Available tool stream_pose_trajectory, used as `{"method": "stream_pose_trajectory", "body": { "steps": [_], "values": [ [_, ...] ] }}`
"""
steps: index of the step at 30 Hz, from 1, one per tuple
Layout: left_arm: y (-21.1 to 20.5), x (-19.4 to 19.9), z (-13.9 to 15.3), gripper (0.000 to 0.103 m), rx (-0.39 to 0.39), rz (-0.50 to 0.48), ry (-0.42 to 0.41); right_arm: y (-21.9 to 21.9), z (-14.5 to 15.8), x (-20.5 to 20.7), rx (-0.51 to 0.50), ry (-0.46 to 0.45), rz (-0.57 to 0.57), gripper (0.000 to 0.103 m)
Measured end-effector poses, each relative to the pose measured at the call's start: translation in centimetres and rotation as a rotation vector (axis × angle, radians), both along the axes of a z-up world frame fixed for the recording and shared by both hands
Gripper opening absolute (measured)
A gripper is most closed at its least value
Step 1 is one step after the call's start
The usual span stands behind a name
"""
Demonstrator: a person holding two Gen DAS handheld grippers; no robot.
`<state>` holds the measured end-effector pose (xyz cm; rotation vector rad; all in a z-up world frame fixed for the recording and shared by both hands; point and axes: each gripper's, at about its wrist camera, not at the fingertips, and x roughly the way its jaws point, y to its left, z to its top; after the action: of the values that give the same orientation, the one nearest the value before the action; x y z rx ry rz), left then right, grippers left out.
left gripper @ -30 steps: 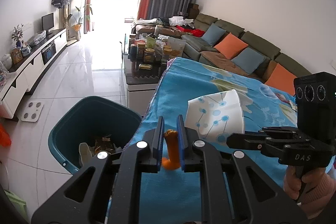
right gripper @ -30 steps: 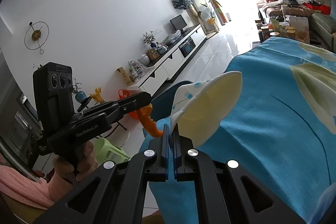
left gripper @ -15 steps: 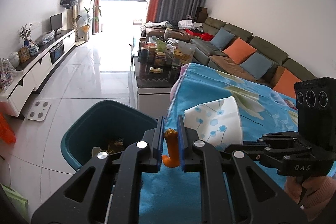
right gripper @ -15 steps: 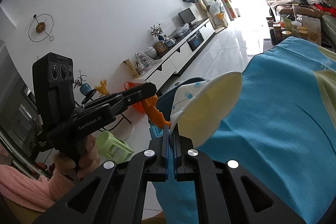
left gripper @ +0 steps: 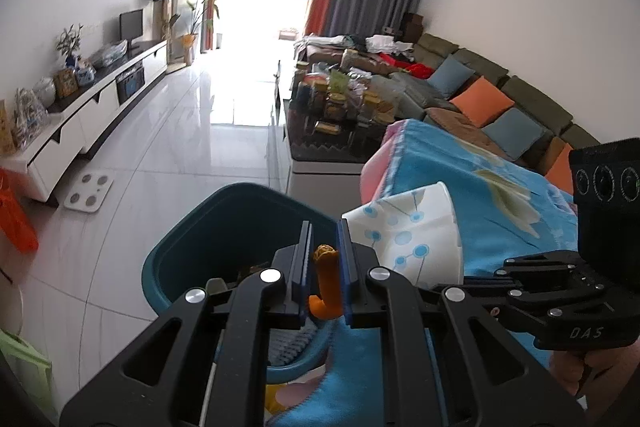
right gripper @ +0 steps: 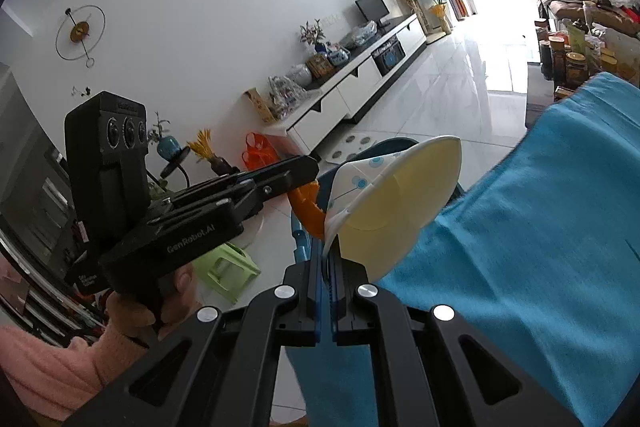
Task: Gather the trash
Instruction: 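Carry the orange peel and paper cup over the teal bin with both tools, then open both tools to drop the orange peel and paper cup into the bin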
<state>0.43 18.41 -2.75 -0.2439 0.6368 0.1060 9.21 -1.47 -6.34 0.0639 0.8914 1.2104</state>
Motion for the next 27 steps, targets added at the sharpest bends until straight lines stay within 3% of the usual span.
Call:
{"method": "stream_pose_trajectory", "body": {
  "steps": [10,14,21,23,27],
  "values": [
    [2.8,1.7,-4.0,0.013,-0.063,0.061,0.070,5.0,-1.7,2.0,-0.115,0.019,-0.006,0.007],
    [3.4,2.0,-5.4,0.031,-0.087,0.101,0.089,5.8,-2.2,2.6,-0.133,0.038,-0.030,0.021],
    [3.4,1.1,-4.8,0.047,-0.081,0.108,0.061,3.9,-1.5,2.4,-0.112,0.024,-0.058,0.025],
    [2.9,0.7,-4.1,0.060,-0.070,0.099,0.044,2.9,-1.0,1.9,-0.098,0.005,-0.067,0.038],
    [0.8,-0.3,-2.7,0.076,-0.038,0.067,-0.008,0.2,0.1,0.6,-0.074,-0.052,-0.097,0.048]
  ]
}}
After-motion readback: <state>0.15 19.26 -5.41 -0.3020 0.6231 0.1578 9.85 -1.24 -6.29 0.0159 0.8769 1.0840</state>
